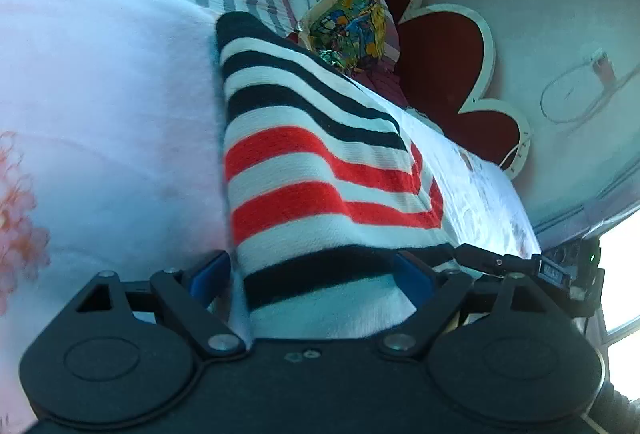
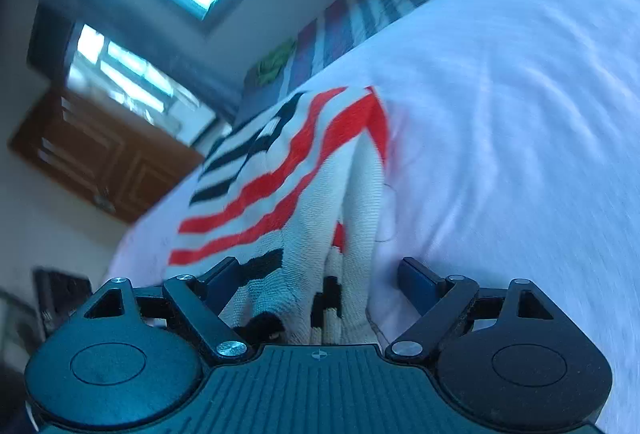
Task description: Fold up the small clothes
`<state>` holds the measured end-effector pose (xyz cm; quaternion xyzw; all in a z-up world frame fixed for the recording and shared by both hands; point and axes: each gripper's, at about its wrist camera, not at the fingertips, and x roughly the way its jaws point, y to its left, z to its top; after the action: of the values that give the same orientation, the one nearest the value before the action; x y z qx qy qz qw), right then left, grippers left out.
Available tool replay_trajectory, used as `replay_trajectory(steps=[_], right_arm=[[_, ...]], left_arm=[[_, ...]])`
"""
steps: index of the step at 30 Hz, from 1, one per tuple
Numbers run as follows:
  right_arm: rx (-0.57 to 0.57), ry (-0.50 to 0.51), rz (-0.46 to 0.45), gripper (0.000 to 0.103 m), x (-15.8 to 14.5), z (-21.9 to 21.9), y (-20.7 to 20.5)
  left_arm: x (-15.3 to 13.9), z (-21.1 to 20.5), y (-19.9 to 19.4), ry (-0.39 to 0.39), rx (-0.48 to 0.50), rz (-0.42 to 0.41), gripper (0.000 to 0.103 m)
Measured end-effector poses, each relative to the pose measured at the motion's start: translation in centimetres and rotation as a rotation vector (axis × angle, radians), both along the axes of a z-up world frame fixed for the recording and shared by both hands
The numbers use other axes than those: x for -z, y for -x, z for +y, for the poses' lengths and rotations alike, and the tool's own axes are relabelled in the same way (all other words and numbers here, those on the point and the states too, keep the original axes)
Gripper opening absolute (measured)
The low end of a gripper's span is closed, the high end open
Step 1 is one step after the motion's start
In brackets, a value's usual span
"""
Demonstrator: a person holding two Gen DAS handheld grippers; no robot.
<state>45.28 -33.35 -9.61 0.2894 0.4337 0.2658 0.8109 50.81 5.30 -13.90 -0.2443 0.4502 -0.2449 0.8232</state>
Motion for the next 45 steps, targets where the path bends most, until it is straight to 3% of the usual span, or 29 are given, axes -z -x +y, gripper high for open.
replay_trajectory(steps=[2, 3, 6, 11, 15, 20, 24, 32, 37, 45], right_arm=[[-0.039, 0.056, -0.022, 0.065, -0.2, 0.9, -0.1], [-0.055, 0.065, -0.026, 0.062, -0.2, 1.2, -0.2], [-0.086, 0.066, -0.055, 0.061, -0.1, 1.4, -0.2], [-0.072, 0.002, -0.056, 0.061, 1.1, 0.5, -0.4], [-0.065, 0.096, -0.118, 0.060, 0.4, 2.7, -0.2], [-0.069, 0.191, -0.195, 0.039, -0.6, 4.5, 1.1], [-0.063, 0.238, -0.254, 0.036, -1.0, 6.1, 1.9], [-0.090, 0.231, -0.322, 0.035, -3.4, 8.7, 3.6], [-0.149, 0.230, -0.342, 0.035, -4.9, 12.3, 5.5], [-0.217, 0.194, -0.350, 0.035, -6.3, 22.8, 9.5]], left_arm=[[-0.2, -0.8, -0.2, -0.036, 0.013, -0.015, 0.087], [-0.3, -1.2, -0.3, -0.055, 0.018, -0.023, 0.086], [-0.6, -2.2, -0.5, -0.108, 0.036, -0.043, 0.085], [-0.6, -2.3, -0.6, -0.120, 0.053, -0.050, 0.084], [-0.7, -3.1, -0.8, -0.164, 0.052, -0.061, 0.082], [-1.2, -3.7, -0.2, -0.204, 0.062, -0.100, 0.072], [-1.8, -3.4, 0.4, -0.203, 0.049, -0.121, 0.058], [-3.7, -3.2, 2.2, -0.238, 0.076, -0.169, 0.051], [-5.0, -0.6, 4.5, -0.243, 0.055, -0.181, 0.050], [-7.2, 8.5, 9.8, -0.282, -0.024, -0.186, 0.050]])
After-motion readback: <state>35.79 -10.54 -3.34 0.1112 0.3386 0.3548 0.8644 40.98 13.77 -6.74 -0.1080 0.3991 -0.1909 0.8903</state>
